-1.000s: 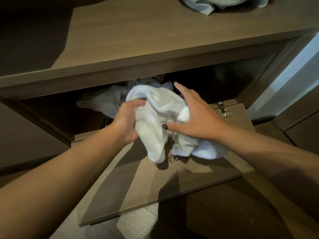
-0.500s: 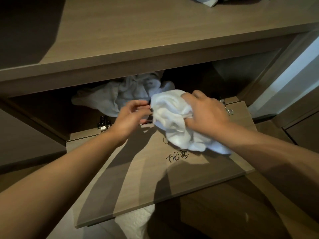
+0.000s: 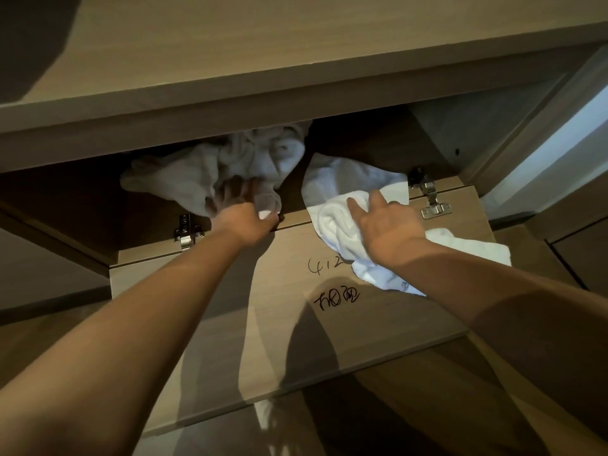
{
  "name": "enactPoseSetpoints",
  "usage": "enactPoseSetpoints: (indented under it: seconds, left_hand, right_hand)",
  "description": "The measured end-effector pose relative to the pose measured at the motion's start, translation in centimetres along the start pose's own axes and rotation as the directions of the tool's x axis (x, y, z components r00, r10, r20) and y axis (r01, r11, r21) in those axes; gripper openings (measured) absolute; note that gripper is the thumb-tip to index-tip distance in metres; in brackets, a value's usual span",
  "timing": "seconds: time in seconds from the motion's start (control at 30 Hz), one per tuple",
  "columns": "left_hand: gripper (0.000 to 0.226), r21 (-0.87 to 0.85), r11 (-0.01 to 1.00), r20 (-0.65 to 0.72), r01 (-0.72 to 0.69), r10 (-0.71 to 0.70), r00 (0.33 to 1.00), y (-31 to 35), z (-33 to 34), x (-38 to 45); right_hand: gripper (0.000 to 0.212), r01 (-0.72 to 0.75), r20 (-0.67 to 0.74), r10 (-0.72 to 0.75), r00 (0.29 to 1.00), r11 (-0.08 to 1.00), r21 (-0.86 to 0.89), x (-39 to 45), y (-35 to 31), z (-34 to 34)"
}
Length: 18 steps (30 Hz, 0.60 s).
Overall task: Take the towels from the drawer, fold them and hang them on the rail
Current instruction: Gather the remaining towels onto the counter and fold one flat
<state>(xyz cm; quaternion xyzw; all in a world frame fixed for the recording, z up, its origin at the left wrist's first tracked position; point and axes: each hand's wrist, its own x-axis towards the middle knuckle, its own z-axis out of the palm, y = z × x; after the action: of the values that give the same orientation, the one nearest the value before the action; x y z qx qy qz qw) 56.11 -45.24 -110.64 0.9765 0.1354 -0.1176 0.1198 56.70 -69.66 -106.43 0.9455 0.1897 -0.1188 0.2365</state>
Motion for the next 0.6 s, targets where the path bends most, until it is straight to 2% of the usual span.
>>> enactPoseSetpoints:
  seconds: [0.1, 0.17, 0.27, 0.37, 0.43, 0.5, 0.6]
  left_hand:
    - [0.041, -0.016, 1.000, -0.179, 0.012, -0.015, 0.984, -0.6, 0.4, 0.2]
    - [0.041, -0.222, 0.975, -0.264, -0.013, -0.048, 0.963, -1.0, 0.1, -0.1]
    - [0.033, -0.597, 0.801, -0.268, -0.045, -0.146, 0.952, -0.8, -1.2, -1.5]
    - [0.018, -0.781, 0.617, -0.270, -0.098, -0.192, 0.943, -0.6, -2.8, -4.0]
    - [0.018, -0.830, 0.539, -0.277, -0.141, -0.181, 0.944, -0.6, -4.0, -5.9]
    - [0.016, -0.837, 0.516, -0.299, -0.182, -0.152, 0.942, -0.5, -5.1, -7.6]
    - [0.007, -0.859, 0.455, -0.341, -0.234, -0.168, 0.925, -0.2, -7.2, -9.9]
  right_hand:
    - [0.089, 0.004, -0.001, -0.004, 1.000, 1.000, -0.004, -0.1, 0.3, 0.1]
    - [0.091, 0.010, -0.001, -0.010, 1.000, 1.000, 0.000, -0.3, 0.5, 0.0]
    - [0.084, 0.021, -0.028, -0.020, 0.999, 0.998, 0.058, -0.9, 1.4, -0.2]
    - [0.060, 0.095, -0.098, -0.084, 0.992, 0.989, 0.117, -2.0, 2.8, -0.7]
    - [0.057, 0.211, -0.144, -0.191, 0.971, 0.968, 0.136, -3.0, 3.8, -1.2]
    - [0.060, 0.330, -0.218, -0.296, 0.930, 0.934, 0.137, -4.3, 4.4, -2.0]
    - [0.058, 0.430, -0.337, -0.357, 0.871, 0.886, 0.173, -6.1, 4.4, -3.8]
